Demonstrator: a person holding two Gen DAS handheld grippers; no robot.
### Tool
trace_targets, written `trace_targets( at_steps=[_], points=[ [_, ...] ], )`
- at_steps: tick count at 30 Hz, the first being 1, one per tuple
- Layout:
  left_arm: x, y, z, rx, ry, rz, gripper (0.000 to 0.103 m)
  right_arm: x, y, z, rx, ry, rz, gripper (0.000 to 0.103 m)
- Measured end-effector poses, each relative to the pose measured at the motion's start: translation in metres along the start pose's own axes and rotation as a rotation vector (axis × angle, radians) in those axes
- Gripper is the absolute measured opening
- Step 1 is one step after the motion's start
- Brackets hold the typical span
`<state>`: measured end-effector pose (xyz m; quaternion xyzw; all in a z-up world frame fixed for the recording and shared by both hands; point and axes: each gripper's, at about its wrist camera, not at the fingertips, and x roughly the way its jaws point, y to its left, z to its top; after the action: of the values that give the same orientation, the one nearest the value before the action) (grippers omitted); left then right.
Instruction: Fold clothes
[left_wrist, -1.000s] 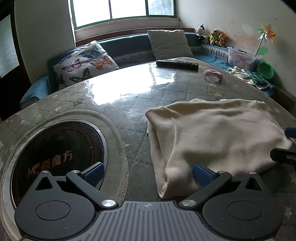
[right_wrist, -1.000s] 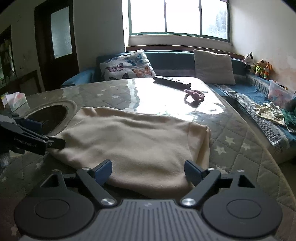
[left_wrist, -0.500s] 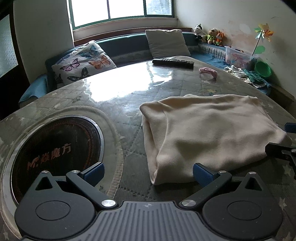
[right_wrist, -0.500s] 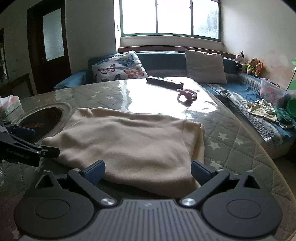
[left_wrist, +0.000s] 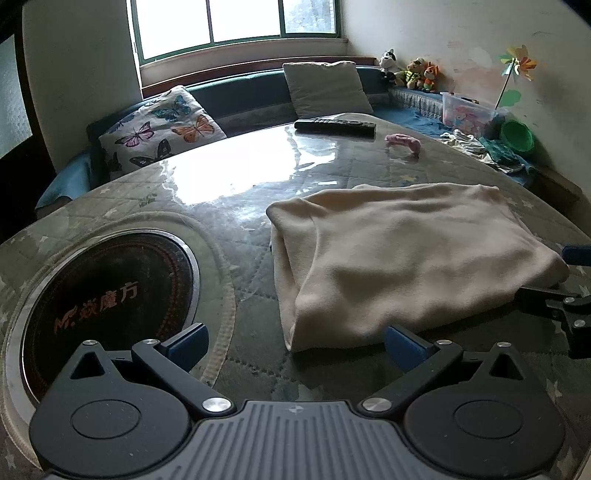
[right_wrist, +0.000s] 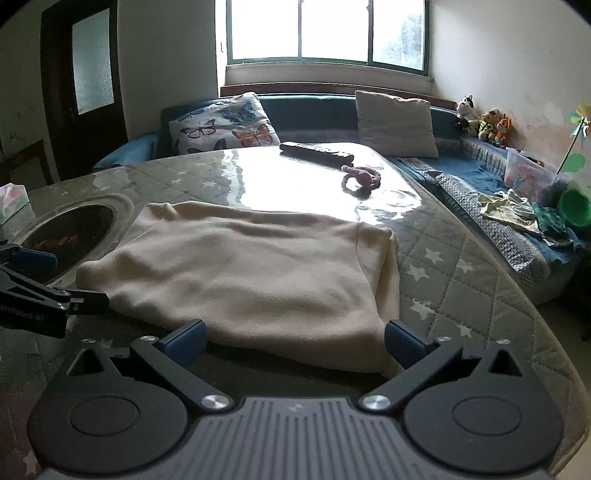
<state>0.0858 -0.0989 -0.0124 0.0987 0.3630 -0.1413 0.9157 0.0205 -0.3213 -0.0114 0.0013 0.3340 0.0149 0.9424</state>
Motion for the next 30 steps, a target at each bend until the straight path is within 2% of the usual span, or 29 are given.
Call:
trace_targets(
  at_steps=[30],
  points=[
    [-0.019,-0.007,-0.015,-0.007,-0.002,-0.020,0.103,-0.010,0.020,-0.009,-0.020,0.055,-0.122,0.103]
  ],
)
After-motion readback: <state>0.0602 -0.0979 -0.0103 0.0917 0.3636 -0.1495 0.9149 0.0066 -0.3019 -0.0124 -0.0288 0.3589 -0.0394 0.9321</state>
